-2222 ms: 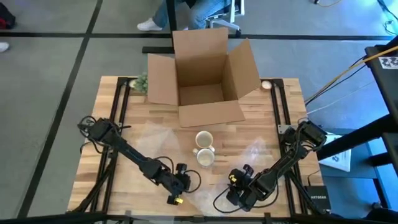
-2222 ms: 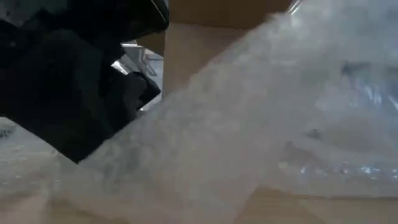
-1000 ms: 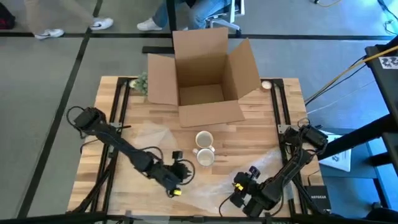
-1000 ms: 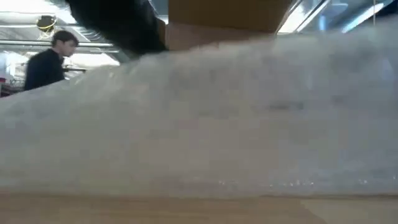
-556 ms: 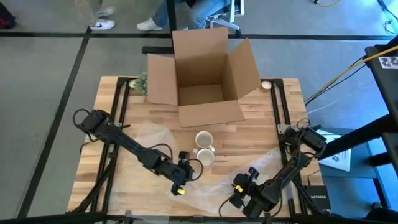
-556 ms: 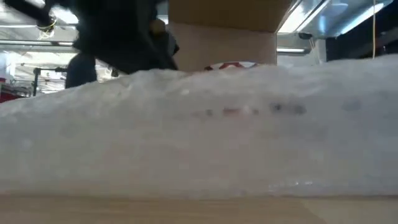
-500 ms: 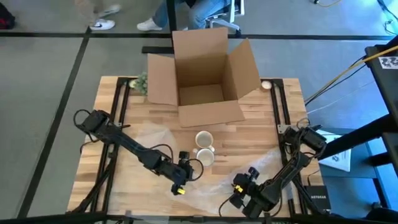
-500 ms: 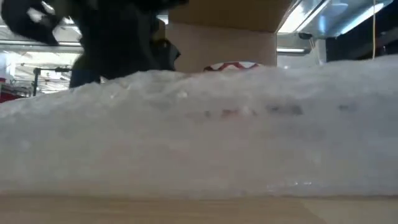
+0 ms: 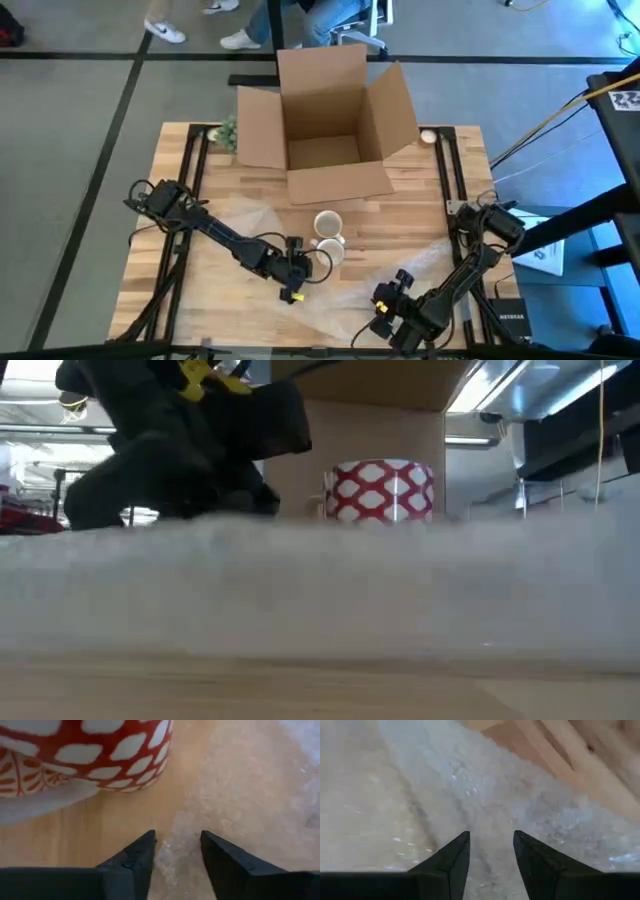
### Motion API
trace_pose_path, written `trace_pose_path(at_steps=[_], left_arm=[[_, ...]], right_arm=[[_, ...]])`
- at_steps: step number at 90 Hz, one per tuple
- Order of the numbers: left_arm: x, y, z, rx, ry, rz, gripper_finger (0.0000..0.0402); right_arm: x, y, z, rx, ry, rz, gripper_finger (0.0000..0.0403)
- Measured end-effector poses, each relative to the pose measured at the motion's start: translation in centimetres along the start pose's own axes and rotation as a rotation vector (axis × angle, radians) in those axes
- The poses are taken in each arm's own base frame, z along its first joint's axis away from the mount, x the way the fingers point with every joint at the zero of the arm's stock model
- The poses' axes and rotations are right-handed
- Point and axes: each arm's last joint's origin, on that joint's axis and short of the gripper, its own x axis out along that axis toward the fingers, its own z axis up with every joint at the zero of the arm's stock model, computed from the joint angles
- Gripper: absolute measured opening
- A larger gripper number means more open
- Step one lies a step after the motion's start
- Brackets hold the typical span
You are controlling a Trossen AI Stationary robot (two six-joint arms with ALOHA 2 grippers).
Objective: Wrap mug
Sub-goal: Wrap the red mug with transparent bubble wrap
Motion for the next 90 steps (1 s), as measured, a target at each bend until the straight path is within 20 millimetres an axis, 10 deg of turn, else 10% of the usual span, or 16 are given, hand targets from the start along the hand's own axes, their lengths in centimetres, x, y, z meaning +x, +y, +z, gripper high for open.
trace_pose_path(at_steps=[23, 53, 90], left_arm=[[0.1, 0.2, 0.1, -0.007, -0.002, -0.023, 0.0006], [0.1, 0.4, 0.2, -0.016, -0.002, -0.017, 0.0007], [0.4, 2.0, -0.1, -0.096, 0.043, 0.096, 0.0007]], right_arm=[[-1.3, 2.3, 2.5, -0.046, -0.215, 0.103, 0.0140], [6.4, 5.1, 5.9, -0.020, -0.208, 0.273, 0.0140], [6.4, 7.5, 2.2, -0.113, -0.006, 0.527, 0.0140]])
